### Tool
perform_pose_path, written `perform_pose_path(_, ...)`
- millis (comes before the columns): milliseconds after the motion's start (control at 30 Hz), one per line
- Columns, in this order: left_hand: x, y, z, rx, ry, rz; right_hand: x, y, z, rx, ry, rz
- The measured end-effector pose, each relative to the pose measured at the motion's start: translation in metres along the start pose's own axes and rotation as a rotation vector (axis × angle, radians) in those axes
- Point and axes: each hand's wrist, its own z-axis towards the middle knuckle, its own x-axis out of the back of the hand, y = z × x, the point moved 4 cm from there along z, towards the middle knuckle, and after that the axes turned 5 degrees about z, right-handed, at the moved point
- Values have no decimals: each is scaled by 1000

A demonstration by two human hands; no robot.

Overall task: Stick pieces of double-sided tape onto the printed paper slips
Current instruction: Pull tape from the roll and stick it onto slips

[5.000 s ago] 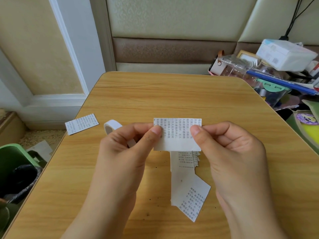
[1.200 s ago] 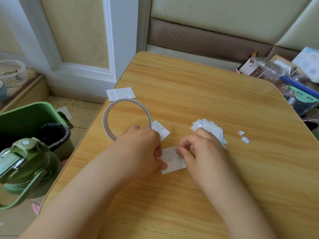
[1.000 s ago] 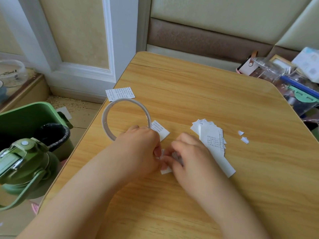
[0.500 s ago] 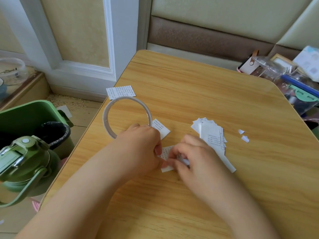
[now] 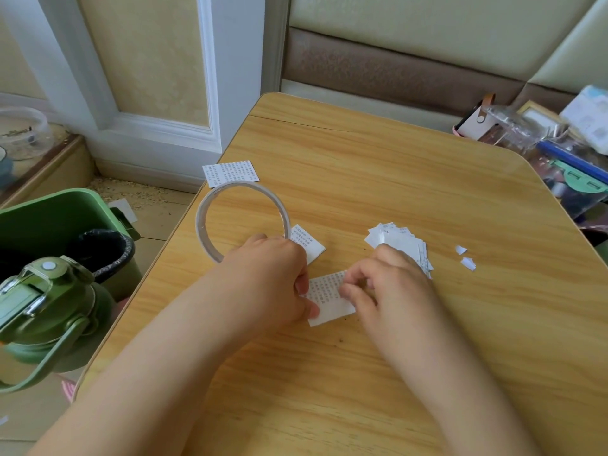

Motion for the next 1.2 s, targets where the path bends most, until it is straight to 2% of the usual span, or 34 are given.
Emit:
perform_pose_path(133,0,0,1,-2,4,-12,-13,-13,0,67,-68,45)
perform_pose_path(267,0,1,1,2,4,7,-7,-4,3,8,32,36)
perform_pose_path(400,-1,0,1,-3,26,-1,-15,-13,-1,42,-67,83)
perform_pose_path(533,-1,0,2,12,11,9,-4,-3,0,-36,46,39)
perform_pose_path(633,-2,0,1,4,6,0,-10,-10,-4,-18,-68,98)
perform_pose_path(767,0,1,1,14,-9,9,0,4,-1,-72,39,65)
perform_pose_path(900,0,1,2,13,-6,-3,-2,-2,-9,-64,-174,128)
perform_pose_path(1033,0,1,2,16,-21,1,9,6,-6,-56,-35,42)
perform_pose_path(1133,-1,0,2,6,-13,-1,1,-4,-10,-7,-171,66)
perform_pose_path(1200,-1,1,1,2,-8,-4,-2,-3,-8,-13,-142,51)
